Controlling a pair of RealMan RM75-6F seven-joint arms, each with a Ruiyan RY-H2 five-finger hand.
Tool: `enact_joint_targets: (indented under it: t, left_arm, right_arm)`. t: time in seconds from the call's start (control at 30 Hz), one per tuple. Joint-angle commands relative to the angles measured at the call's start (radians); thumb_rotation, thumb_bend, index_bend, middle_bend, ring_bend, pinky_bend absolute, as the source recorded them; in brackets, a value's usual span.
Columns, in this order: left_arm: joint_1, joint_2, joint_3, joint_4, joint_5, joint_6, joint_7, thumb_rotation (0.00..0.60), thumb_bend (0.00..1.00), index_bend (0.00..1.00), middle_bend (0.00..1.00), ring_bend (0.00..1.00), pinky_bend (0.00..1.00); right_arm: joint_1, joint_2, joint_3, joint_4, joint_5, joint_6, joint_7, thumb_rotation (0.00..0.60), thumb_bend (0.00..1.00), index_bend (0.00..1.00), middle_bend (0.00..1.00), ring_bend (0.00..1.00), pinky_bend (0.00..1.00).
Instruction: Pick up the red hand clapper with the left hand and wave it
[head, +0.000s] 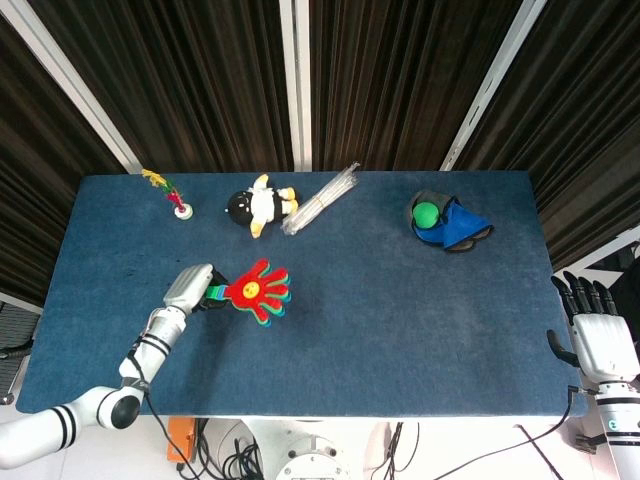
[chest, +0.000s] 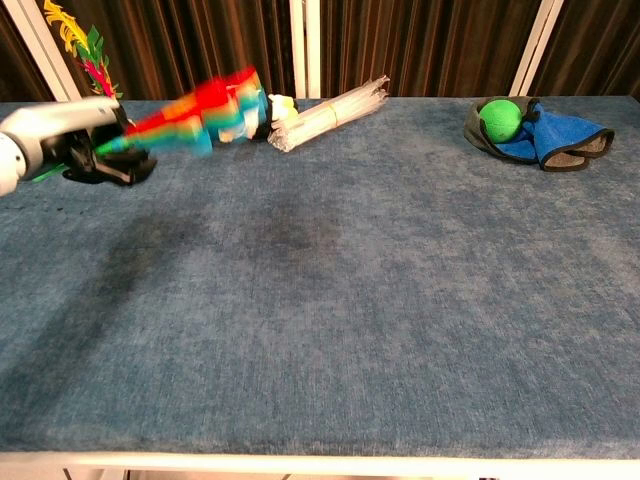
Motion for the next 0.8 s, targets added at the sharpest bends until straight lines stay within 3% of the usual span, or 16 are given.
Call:
enact_joint_targets:
  t: [0.03,0.2,0.37,0.5,0.67,0.8]
  left_arm:
    - [-0.071,-0.021,0.122,0.053,-0.023,0.022,0.393,0.600,0.62,1.00,1.00,1.00,1.00]
    - [-0.072,-0.024,0.118,0.024,-0.080,0.056,0.453,0.600,0.62,1.00,1.00,1.00,1.00]
    - [-0.042,-0.038,0.058,-0.015,-0.131,0.070,0.277,0.600,0.62,1.00,1.00,1.00,1.00]
    - [-0.021,-0.084,0.039,0.016,-0.092,0.150,0.212,0.600,0.62,1.00,1.00,1.00,1.00]
    - [-0.025,-0.155,0.003,0.067,-0.153,0.181,0.200,0.600,0.61,1.00,1.00,1.00,1.00]
    - [-0.027,-0.212,-0.010,0.131,-0.188,0.204,0.207,0.600,0.52,1.00,1.00,1.00,1.00]
  right_arm:
    - [-0.001,0.000,0.000,0.003,0.001,-0.001,0.005,0.600,0.32,0.00,0.00,0.00,0.00]
    - [0.001,-0.001,0.000,0.009,-0.001,-0.003,0.010,0.600,0.32,0.00,0.00,0.00,0.00]
    - [0.001,-0.002,0.000,0.011,0.000,-0.004,0.010,0.600,0.32,0.00,0.00,0.00,0.00]
    - [0.002,-0.002,0.000,0.011,0.001,-0.005,0.008,0.600,0.32,0.00,0.00,0.00,0.00]
    - [0.005,-0.002,0.000,0.005,-0.002,-0.007,0.000,0.600,0.32,0.00,0.00,0.00,0.00]
    - [0.003,0.000,0.000,0.006,0.003,-0.008,0.004,0.600,0.32,0.00,0.00,0.00,0.00]
